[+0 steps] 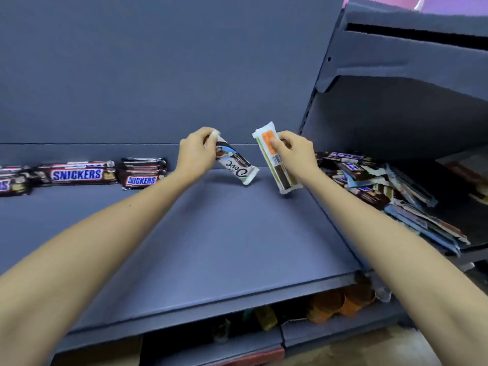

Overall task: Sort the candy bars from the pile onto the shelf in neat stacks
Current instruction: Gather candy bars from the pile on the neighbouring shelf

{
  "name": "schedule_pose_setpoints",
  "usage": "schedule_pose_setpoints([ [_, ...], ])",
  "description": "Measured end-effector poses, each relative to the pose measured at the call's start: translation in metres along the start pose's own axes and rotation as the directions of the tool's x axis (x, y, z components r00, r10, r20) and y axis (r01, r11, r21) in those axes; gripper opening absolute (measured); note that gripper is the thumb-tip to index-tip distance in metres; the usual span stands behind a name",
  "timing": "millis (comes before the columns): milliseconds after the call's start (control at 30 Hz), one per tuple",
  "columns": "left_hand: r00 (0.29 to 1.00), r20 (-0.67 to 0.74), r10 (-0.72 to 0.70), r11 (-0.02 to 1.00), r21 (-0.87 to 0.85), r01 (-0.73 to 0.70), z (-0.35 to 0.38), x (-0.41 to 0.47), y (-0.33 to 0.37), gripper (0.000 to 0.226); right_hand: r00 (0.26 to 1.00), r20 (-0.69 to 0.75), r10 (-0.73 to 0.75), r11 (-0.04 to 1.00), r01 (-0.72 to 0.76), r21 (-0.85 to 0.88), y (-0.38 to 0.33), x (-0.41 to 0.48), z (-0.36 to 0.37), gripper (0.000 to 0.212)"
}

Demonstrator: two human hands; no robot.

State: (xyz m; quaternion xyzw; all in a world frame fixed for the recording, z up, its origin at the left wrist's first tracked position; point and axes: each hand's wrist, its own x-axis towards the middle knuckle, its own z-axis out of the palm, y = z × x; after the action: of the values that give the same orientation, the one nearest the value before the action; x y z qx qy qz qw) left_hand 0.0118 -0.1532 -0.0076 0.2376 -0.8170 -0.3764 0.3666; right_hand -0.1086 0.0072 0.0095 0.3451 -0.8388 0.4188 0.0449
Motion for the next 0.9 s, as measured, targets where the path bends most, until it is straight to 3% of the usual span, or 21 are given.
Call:
schedule_pose_setpoints([
  [167, 0.976, -0.109, -0.189, 0.979, 0.061, 0.196, -0.09, -0.017, -0.055, 0.027, 0.951, 0.289, -0.108, 0.994, 0.106, 0.023, -0.065, -0.003, 0.075, 0.024],
  [400, 0.923, -0.216, -0.319, 0.942, 0.034, 0.333, -0.201, -0.054, -0.107, 0.027, 0.82, 0.507, -0.265, 0.962, 0.257, 0.086, -0.156, -0.03, 0.164, 0.022],
  [633, 0.903, -0.221, -0.369, 0.906, 0.132, 0.403, -0.278, -0.088, -0.149, 0.017, 0.747, 0.587, -0.313, 0.94, 0.331, 0.08, -0.211, -0.062, 0.219, 0.029],
  [900, 0.922, -0.131, -0.365, 0.861, 0.329, 0.387, -0.324, -0.112, -0.165, 0.025, 0.685, 0.65, -0.329, 0.925, 0.373, 0.075, -0.256, -0.093, 0.246, 0.029],
])
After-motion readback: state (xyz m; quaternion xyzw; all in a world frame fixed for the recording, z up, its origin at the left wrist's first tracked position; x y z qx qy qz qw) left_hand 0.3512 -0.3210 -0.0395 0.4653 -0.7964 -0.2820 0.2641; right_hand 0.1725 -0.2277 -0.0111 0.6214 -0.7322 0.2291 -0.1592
